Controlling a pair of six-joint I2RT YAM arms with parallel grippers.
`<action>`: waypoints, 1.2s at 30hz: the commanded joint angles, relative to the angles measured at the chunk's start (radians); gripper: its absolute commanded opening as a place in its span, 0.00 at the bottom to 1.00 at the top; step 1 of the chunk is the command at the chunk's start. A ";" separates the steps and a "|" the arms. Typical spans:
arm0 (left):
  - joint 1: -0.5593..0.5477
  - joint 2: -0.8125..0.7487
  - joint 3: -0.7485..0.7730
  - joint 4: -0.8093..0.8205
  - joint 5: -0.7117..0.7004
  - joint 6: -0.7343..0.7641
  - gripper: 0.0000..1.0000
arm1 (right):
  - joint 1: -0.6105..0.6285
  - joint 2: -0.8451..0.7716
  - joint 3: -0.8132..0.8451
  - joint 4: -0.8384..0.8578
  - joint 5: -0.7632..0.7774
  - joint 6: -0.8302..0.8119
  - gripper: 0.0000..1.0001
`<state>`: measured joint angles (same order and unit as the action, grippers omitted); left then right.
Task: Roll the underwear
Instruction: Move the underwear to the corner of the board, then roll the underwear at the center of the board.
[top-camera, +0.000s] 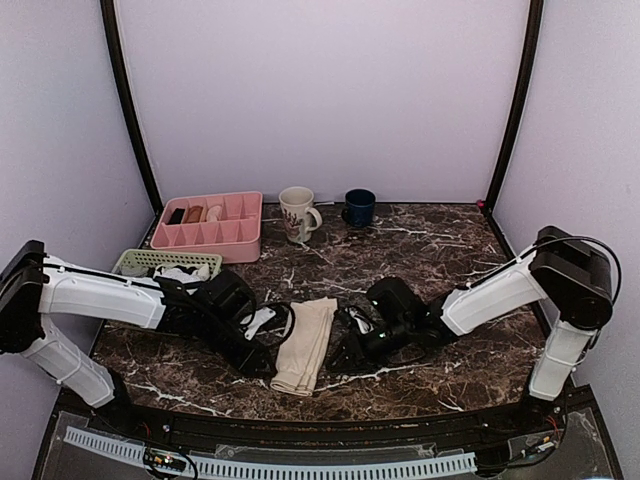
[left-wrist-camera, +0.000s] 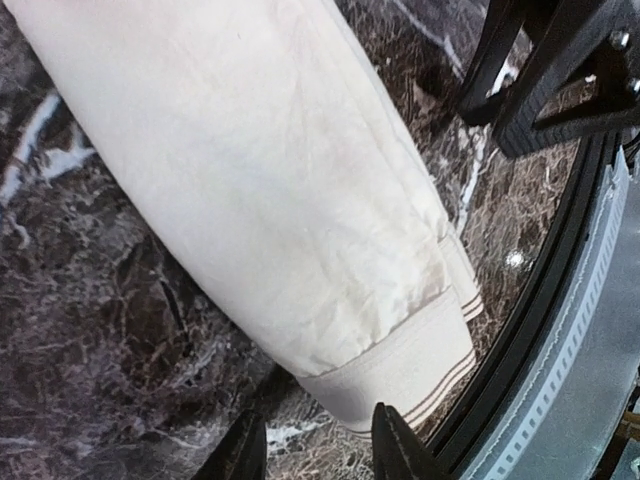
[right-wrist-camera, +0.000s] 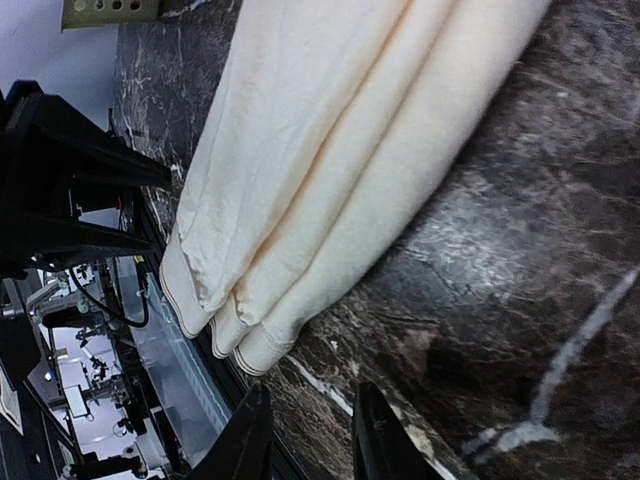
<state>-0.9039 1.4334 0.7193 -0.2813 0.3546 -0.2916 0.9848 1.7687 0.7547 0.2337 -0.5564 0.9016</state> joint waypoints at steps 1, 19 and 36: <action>-0.050 0.068 0.035 0.015 -0.040 -0.044 0.39 | -0.046 -0.030 -0.020 -0.068 -0.003 -0.068 0.26; -0.099 0.098 0.157 0.040 -0.201 0.060 0.56 | -0.115 -0.082 0.119 -0.235 -0.055 -0.262 0.18; -0.096 -0.261 -0.022 0.188 -0.489 0.065 0.99 | -0.119 0.237 0.304 -0.237 -0.224 -0.381 0.12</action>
<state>-0.9997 1.1873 0.7288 -0.1162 -0.1059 -0.2371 0.8940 1.9488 1.0557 0.0101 -0.7422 0.5819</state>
